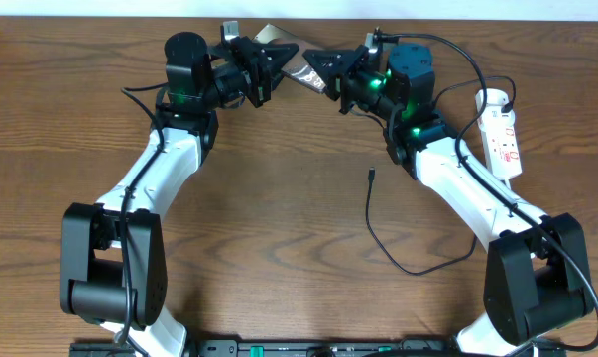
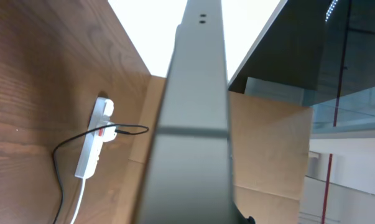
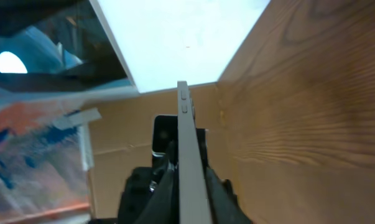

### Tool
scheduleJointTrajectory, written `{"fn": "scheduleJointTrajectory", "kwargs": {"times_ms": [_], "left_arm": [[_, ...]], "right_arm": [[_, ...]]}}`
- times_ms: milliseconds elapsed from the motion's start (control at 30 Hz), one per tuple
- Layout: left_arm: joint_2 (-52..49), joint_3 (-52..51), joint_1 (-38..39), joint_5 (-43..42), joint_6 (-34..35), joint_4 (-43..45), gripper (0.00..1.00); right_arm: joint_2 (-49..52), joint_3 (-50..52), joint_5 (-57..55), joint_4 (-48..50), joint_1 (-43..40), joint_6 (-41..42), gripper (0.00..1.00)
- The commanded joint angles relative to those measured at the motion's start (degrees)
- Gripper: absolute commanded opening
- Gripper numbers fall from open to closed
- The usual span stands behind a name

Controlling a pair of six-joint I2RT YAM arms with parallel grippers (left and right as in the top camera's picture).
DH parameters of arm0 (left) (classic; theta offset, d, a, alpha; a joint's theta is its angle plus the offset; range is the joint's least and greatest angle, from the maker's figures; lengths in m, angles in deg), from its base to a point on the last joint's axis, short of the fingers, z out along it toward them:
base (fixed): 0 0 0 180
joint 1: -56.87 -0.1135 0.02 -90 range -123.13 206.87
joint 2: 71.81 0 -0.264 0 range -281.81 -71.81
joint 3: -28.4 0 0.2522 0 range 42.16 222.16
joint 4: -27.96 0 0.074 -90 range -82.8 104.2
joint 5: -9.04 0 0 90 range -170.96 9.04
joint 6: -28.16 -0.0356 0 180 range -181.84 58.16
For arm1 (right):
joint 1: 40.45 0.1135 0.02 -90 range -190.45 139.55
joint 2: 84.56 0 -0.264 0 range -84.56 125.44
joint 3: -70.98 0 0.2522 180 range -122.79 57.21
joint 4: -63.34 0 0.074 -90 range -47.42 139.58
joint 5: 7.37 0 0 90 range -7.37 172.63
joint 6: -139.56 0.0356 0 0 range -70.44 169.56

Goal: Plug charger to phone and switch on socket
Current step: 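Bring the phone to the left gripper and close the left gripper on it, then open the right gripper and release the phone to the left gripper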

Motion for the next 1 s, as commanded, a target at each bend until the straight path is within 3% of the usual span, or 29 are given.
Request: {"fn": "scheduleJointTrajectory", "kwargs": {"times_ms": [0, 167, 400, 533, 667, 967], "left_arm": [[1.09, 0.83, -0.31, 4.22, -1.97, 1.07, 0.07], [1.09, 0.83, -0.33, 4.0, -1.97, 1.07, 0.07], [1.09, 0.81, -0.33, 3.74, -2.64, 1.05, 0.07], [1.09, 0.81, -0.33, 1.97, -4.35, 1.01, 0.07], [1.09, 0.81, -0.33, -0.28, -6.49, 0.76, 0.07], [1.05, 0.7, -1.11, -4.17, -13.27, -5.09, 0.07]], "right_arm": [[-0.46, 0.13, 5.29, -0.57, 1.75, -5.25, 0.15], [-0.46, 0.13, 3.98, -0.57, 1.29, -7.74, 0.41], [-0.46, 0.13, 3.85, -0.24, -1.44, -10.27, 0.56], [-0.48, 0.13, 4.52, 1.2, -4.2, -17.55, 0.7], [-0.48, 0.11, 7.26, 0.07, -7.45, -25.51, 0.72], [-0.48, 0.02, 9.64, -18.38, -11.34, -41.18, 0.7]]}}
